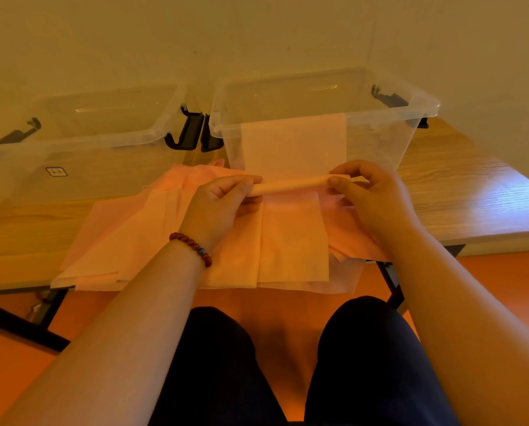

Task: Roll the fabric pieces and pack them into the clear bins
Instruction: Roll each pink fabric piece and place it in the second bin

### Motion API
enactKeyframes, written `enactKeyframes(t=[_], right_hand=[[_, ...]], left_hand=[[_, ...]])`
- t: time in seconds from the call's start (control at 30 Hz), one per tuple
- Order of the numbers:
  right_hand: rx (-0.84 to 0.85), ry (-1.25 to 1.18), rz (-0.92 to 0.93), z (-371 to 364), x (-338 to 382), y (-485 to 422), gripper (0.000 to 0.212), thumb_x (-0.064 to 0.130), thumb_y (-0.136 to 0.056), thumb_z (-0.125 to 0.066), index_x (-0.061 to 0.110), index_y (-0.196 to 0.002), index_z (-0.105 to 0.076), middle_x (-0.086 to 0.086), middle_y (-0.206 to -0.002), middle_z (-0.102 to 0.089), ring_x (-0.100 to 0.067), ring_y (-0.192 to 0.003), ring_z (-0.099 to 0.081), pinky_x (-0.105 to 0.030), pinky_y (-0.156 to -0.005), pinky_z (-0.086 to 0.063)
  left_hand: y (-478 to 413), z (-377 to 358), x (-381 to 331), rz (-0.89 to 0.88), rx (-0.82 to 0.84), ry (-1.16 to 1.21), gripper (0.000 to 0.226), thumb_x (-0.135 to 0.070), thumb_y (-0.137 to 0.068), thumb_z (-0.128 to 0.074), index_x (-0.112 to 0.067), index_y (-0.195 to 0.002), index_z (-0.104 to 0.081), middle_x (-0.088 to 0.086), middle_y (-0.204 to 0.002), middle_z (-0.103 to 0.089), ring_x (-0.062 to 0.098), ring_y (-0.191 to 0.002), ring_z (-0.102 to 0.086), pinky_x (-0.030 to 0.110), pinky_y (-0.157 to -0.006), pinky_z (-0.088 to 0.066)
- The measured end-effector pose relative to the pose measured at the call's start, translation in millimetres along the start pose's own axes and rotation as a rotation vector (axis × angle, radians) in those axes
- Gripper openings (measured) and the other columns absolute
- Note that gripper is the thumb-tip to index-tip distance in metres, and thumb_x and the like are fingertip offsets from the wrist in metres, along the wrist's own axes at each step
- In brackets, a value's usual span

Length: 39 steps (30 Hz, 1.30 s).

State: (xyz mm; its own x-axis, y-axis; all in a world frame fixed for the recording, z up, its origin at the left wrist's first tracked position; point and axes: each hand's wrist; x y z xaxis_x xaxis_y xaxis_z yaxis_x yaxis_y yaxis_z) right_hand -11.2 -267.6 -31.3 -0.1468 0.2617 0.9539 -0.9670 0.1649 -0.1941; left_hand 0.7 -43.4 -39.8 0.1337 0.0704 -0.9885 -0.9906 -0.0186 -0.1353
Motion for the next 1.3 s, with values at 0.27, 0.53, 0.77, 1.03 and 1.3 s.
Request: enactKeyframes(t=[0.27, 0.53, 0.77, 1.03, 1.3], right_hand=[[0.007, -0.131, -0.024, -0.1, -0.6, 0.1, 0.010, 0.012, -0.091, -0.065, 0.023, -0.090, -0.064, -0.005, -0.085, -0.070, -0.013, -0.074, -0.070, -0.024, -0.067, -0.058], [0.032, -0.118, -0.009, 1.5, -2.9, 0.4, 0.009, 0.015, -0.089, -0.068, 0.024, -0.089, -0.067, 0.004, -0.080, -0.070, -0.014, -0.074, -0.070, -0.028, -0.070, -0.057], [0.015, -0.075, -0.010, 1.6, -3.0, 1.9, 0.004, 0.017, -0.089, -0.069, 0.020, -0.090, -0.067, -0.003, -0.075, -0.069, -0.013, -0.065, -0.068, -0.027, -0.066, -0.059], [-0.041, -0.106, -0.022, -0.2, -1.7, 3.0, 0.012, 0.023, -0.094, -0.062, 0.015, -0.086, -0.065, -0.002, -0.069, -0.068, -0.012, -0.058, -0.067, -0.023, -0.054, -0.056], [-0.063, -0.131, -0.049, 0.4, -4.8, 1.8, 0.010, 0.025, -0.093, -0.064, 0.016, -0.090, -0.066, 0.001, -0.071, -0.070, -0.015, -0.068, -0.070, -0.026, -0.061, -0.058]], left_hand=[[-0.3, 1.2, 0.6, 0.012, 0.022, 0.044, 0.013, -0.013, -0.086, -0.066, -0.023, -0.090, -0.073, -0.003, -0.088, -0.073, 0.014, -0.088, -0.068, 0.031, -0.084, -0.056], [-0.4, 0.6, 2.2, -0.007, -0.004, 0.016, 0.019, -0.021, -0.096, -0.054, -0.024, -0.090, -0.072, -0.006, -0.089, -0.072, 0.013, -0.088, -0.068, 0.027, -0.079, -0.057], [-0.8, -0.7, -0.6, -0.017, -0.010, 0.034, 0.013, -0.015, -0.093, -0.058, -0.024, -0.092, -0.068, -0.015, -0.074, -0.071, 0.004, -0.071, -0.067, 0.020, -0.064, -0.054], [0.3, 1.4, -0.6, -0.011, 0.058, 0.033, 0.011, -0.015, -0.088, -0.064, -0.022, -0.093, -0.071, -0.003, -0.084, -0.073, 0.009, -0.083, -0.068, 0.024, -0.073, -0.055], [0.2, 0.6, -0.4, -0.009, 0.037, 0.035, 0.017, -0.012, -0.091, -0.060, -0.023, -0.090, -0.072, -0.008, -0.081, -0.074, 0.010, -0.083, -0.068, 0.025, -0.076, -0.057]])
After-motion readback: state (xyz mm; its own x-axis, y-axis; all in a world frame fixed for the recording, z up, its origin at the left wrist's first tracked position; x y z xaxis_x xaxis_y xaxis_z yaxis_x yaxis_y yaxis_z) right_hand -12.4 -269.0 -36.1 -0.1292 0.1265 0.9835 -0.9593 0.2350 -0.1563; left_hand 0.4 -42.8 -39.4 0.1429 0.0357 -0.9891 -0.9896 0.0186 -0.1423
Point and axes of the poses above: each hand's wrist, its own y-axis away from the middle knuckle, its own z-axis out of the back of the hand, x = y × z
